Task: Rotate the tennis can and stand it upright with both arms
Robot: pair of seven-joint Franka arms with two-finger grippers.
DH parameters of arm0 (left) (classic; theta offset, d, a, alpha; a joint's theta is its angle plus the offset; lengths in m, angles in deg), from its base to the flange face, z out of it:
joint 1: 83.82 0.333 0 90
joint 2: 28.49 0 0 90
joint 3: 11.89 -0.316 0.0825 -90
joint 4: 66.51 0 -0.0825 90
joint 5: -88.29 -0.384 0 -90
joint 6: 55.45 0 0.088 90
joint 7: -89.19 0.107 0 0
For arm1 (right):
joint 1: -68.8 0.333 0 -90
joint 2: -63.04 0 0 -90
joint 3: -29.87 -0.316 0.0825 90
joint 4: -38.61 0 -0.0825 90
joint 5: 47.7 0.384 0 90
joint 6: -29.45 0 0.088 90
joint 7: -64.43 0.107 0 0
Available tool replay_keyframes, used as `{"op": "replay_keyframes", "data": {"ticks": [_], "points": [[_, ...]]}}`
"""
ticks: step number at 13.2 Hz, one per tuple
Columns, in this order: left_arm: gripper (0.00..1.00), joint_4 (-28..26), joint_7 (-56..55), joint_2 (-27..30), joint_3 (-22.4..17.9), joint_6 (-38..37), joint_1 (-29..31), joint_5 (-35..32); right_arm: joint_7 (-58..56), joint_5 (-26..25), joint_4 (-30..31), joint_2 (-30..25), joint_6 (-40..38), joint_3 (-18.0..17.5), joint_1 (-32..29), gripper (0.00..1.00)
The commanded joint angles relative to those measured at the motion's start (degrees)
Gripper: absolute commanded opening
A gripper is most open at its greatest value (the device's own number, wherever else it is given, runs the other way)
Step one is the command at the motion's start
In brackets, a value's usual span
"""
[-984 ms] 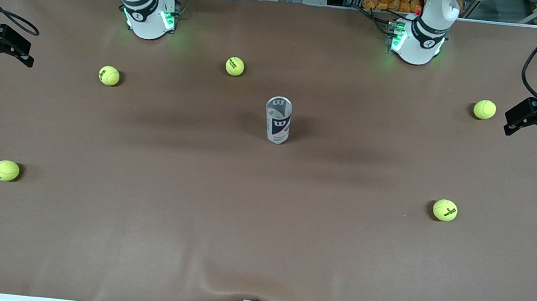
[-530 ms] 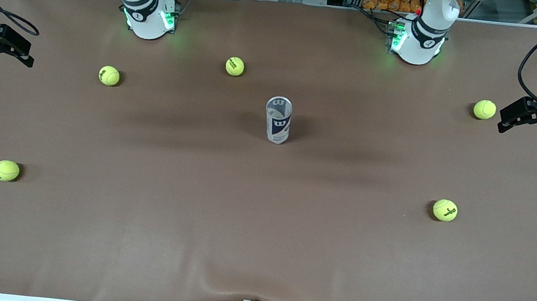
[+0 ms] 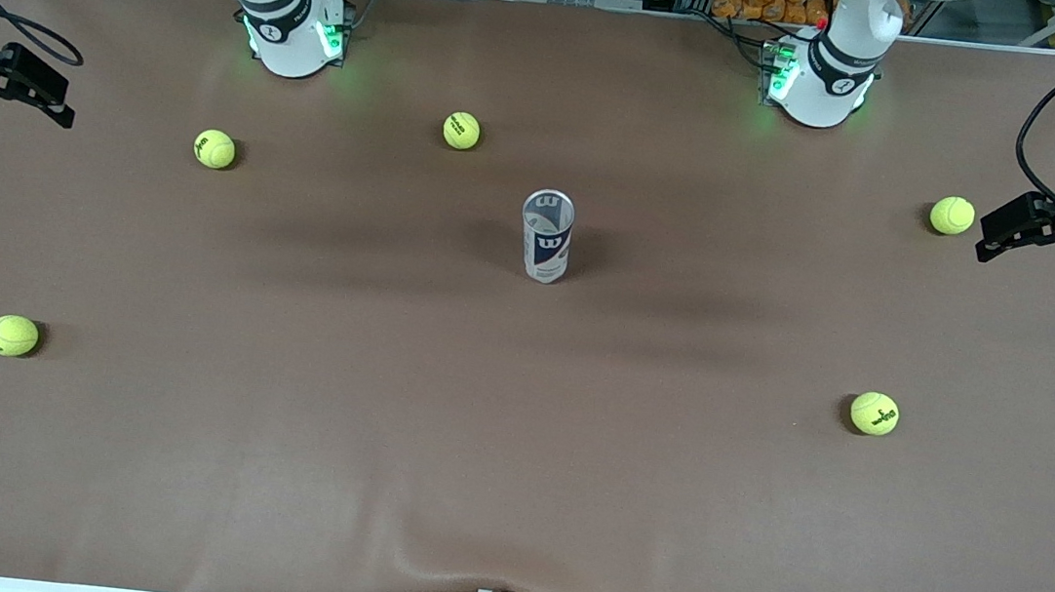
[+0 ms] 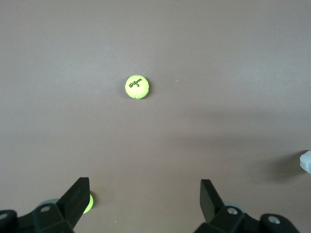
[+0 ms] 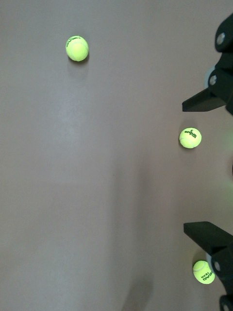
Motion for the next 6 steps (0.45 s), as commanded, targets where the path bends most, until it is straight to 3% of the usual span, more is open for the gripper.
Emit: {"op": "replay_keyframes", "data": {"ticks": [1, 6], "points": [[1.0, 0.43, 0.29, 0.07, -0.15, -0.74, 0.19, 0.96, -0.52, 0.54, -2.24, 0.1, -0.54, 0.25, 1.55, 1.0], [1.0, 0.43, 0.47, 0.24, -0.06, -0.91, 0.19, 0.96, -0.53, 0.01, -3.82, 0.72, -0.63, 0.42, 2.0, 1.0]]}}
